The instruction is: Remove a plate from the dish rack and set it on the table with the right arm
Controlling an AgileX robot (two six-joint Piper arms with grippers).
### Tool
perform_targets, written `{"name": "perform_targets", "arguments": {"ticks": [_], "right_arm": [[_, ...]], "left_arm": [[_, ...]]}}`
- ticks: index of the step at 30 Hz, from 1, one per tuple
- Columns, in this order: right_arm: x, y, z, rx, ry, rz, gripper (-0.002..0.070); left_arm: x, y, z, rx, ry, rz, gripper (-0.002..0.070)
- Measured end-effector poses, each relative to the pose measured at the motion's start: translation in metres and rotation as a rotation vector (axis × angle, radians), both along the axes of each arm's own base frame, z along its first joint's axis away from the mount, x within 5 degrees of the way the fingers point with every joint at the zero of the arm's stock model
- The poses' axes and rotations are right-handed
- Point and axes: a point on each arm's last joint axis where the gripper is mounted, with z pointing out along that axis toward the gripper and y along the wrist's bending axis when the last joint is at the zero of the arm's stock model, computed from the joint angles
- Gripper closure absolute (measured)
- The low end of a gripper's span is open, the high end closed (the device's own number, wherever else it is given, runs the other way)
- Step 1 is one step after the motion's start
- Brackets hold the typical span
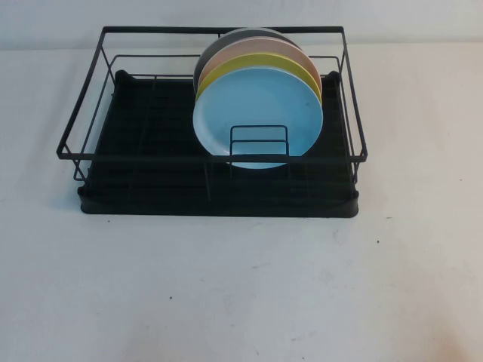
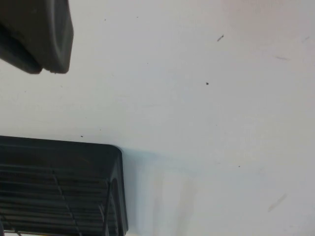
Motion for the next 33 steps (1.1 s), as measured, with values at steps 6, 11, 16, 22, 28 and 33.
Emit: {"name": "perform_targets", "arguments": {"ticks": [6, 11, 16, 22, 28, 33], "right_arm": [[0.0000, 0.0000, 0.0000, 0.000, 0.000, 0.000, 0.0694], [0.0000, 0.0000, 0.0000, 0.000, 0.000, 0.000, 0.0694], [0.0000, 0.0000, 0.0000, 0.000, 0.000, 0.000, 0.0694], [0.0000, 0.0000, 0.0000, 0.000, 0.000, 0.000, 0.0694], [0.0000, 0.0003, 0.0001, 0.010, 0.000, 0.001, 0.0694], [-0.0002, 0.0027, 0.0010, 0.087, 0.003, 0.006, 0.0694]], "left_arm": [[0.0000, 0.0000, 0.0000, 0.000, 0.000, 0.000, 0.0680], [0.0000, 0.0000, 0.0000, 0.000, 0.000, 0.000, 0.0680], [0.0000, 0.0000, 0.0000, 0.000, 0.000, 0.000, 0.0680], [0.0000, 0.0000, 0.0000, 0.000, 0.000, 0.000, 0.0680], [0.0000, 0.0000, 0.0000, 0.000, 0.000, 0.000, 0.0680], [0.0000, 0.0000, 0.0000, 0.000, 0.000, 0.000, 0.0680]]}}
